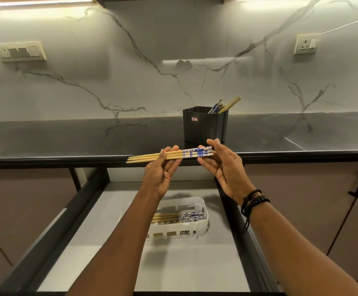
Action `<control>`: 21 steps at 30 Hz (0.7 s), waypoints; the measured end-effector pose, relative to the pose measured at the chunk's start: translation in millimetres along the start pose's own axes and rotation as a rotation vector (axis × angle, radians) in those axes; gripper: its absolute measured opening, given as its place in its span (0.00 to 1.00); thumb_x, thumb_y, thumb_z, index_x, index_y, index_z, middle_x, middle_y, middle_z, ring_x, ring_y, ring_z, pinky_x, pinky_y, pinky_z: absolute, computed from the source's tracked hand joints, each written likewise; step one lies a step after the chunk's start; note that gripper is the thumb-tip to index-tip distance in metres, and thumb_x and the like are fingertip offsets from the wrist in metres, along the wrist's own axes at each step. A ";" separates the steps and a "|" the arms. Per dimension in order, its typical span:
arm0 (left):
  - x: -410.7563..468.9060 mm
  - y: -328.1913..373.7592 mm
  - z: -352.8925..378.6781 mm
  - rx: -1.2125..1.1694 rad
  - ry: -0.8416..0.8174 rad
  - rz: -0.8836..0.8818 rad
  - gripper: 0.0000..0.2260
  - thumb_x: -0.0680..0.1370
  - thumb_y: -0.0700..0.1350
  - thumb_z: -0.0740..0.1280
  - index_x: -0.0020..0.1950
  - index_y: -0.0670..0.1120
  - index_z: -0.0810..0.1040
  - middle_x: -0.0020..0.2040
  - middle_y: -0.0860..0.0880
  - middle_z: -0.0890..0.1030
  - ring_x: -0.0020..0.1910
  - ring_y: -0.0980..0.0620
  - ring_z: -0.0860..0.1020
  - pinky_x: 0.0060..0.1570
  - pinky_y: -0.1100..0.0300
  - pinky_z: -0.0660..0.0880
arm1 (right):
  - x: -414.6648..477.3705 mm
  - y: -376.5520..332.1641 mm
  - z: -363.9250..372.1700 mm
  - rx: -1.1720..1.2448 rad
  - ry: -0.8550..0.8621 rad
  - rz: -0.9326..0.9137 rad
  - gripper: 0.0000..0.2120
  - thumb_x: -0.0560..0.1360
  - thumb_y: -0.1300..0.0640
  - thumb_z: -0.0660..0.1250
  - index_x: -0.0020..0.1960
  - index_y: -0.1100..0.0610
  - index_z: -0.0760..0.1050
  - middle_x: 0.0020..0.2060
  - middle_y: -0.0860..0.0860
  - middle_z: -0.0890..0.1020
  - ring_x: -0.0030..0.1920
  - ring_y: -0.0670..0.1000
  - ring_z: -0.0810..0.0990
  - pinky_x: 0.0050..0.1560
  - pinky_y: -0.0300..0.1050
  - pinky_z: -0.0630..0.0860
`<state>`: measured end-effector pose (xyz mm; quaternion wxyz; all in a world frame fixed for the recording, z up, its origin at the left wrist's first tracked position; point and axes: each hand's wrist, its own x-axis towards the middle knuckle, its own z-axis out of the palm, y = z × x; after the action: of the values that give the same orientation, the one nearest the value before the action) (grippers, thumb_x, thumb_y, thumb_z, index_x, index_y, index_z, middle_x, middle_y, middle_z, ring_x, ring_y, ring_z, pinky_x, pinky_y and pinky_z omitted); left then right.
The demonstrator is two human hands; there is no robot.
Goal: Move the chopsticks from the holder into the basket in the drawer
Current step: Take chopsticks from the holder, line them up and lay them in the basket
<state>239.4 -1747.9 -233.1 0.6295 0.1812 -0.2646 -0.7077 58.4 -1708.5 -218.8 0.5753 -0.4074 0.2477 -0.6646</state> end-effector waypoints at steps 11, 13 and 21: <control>1.2 -1.0 -2.1 0.097 -0.016 0.019 0.12 0.81 0.42 0.60 0.61 0.37 0.75 0.56 0.39 0.82 0.54 0.44 0.82 0.45 0.55 0.82 | 0.0 0.3 -7.2 -0.156 0.065 0.018 0.11 0.76 0.63 0.67 0.58 0.61 0.79 0.51 0.59 0.85 0.52 0.55 0.85 0.46 0.41 0.83; 2.3 -0.5 -4.0 0.109 -0.011 0.029 0.12 0.82 0.42 0.60 0.60 0.38 0.75 0.56 0.39 0.83 0.53 0.44 0.83 0.44 0.55 0.82 | 0.0 0.1 -7.1 -0.180 0.047 0.019 0.12 0.76 0.63 0.67 0.59 0.61 0.79 0.52 0.58 0.85 0.53 0.54 0.85 0.47 0.41 0.83; 6.1 3.3 -10.4 0.141 -0.009 0.023 0.10 0.81 0.42 0.61 0.57 0.38 0.76 0.54 0.40 0.83 0.52 0.44 0.83 0.42 0.56 0.81 | -3.3 -2.0 -5.6 -0.245 0.001 0.040 0.13 0.70 0.61 0.72 0.55 0.62 0.81 0.49 0.58 0.86 0.48 0.51 0.85 0.47 0.39 0.83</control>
<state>247.2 -1755.7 -238.9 0.6220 0.2187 -0.3186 -0.6810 52.7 -1705.7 -221.1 0.5343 -0.4692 0.3356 -0.6178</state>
